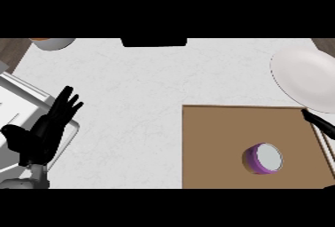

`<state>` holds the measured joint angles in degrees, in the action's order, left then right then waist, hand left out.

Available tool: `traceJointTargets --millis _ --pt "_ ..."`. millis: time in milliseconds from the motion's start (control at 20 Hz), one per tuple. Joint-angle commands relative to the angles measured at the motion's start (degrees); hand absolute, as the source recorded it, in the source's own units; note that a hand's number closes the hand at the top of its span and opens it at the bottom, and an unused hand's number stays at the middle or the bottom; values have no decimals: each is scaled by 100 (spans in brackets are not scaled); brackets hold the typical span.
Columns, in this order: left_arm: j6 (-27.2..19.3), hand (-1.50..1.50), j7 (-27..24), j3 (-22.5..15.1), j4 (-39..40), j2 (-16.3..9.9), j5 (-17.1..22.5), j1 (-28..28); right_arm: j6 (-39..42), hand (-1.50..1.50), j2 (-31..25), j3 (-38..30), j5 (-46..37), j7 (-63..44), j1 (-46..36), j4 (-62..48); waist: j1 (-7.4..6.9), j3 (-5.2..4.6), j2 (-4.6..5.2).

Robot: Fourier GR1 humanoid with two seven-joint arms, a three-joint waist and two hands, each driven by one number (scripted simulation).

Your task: Pick the can from the tray and place it in the plate

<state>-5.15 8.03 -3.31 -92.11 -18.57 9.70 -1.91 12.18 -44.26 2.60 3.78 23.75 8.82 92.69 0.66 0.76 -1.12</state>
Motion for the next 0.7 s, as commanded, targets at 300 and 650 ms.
traceJointTargets --millis 300,650 --pt "-132 0 249 66 701 109 -232 -550 72 -150 -273 592 -1186 -1151 -205 458 -31 -79 137" --pt "-92 0 80 70 837 227 -298 -446 288 -150 -296 854 -1692 -2128 -359 875 -21 -82 130"
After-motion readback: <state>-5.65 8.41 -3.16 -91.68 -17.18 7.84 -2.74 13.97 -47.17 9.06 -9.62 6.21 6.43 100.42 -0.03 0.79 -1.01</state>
